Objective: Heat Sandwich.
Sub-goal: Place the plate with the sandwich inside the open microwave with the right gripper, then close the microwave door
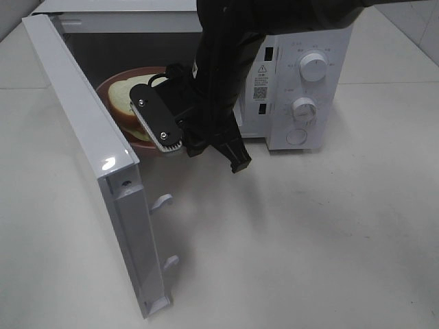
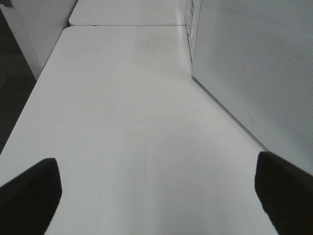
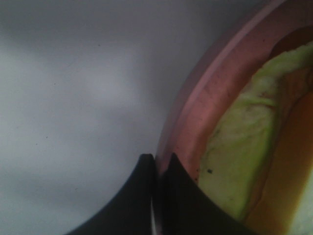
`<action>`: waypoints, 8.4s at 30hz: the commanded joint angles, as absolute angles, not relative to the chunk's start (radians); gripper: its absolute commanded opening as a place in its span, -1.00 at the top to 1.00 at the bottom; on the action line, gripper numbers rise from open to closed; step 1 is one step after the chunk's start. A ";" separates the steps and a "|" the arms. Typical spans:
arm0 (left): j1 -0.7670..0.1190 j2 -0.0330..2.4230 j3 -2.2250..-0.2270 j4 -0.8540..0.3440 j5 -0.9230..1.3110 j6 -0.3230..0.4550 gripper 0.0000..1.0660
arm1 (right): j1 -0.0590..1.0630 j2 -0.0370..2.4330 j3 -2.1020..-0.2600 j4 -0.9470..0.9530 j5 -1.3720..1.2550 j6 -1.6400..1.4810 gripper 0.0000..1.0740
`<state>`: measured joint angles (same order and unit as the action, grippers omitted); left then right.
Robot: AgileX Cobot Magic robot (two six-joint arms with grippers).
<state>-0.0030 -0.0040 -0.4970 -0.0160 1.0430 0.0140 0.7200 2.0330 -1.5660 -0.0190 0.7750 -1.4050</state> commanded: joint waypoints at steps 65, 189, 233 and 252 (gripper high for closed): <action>-0.002 -0.032 -0.496 -0.013 1.035 0.013 -0.90 | 0.651 2.408 -2.109 -0.149 0.826 -1.064 0.79; -0.002 -0.032 -0.496 -0.013 1.035 0.013 -0.90 | 0.689 0.899 -0.787 -0.172 1.032 -0.113 -0.42; -0.002 -0.032 -0.496 -0.013 1.035 0.013 -0.90 | 0.266 0.170 -0.539 -0.171 1.126 0.053 -0.42; -0.002 -0.032 -0.496 -0.014 1.035 0.013 -0.90 | 0.069 -0.029 -0.503 -0.099 1.039 0.051 -0.42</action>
<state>-0.0030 -0.0040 -0.4970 -0.0160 1.0430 0.0140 0.0780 -0.0030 -0.5060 -0.0980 1.0500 0.0490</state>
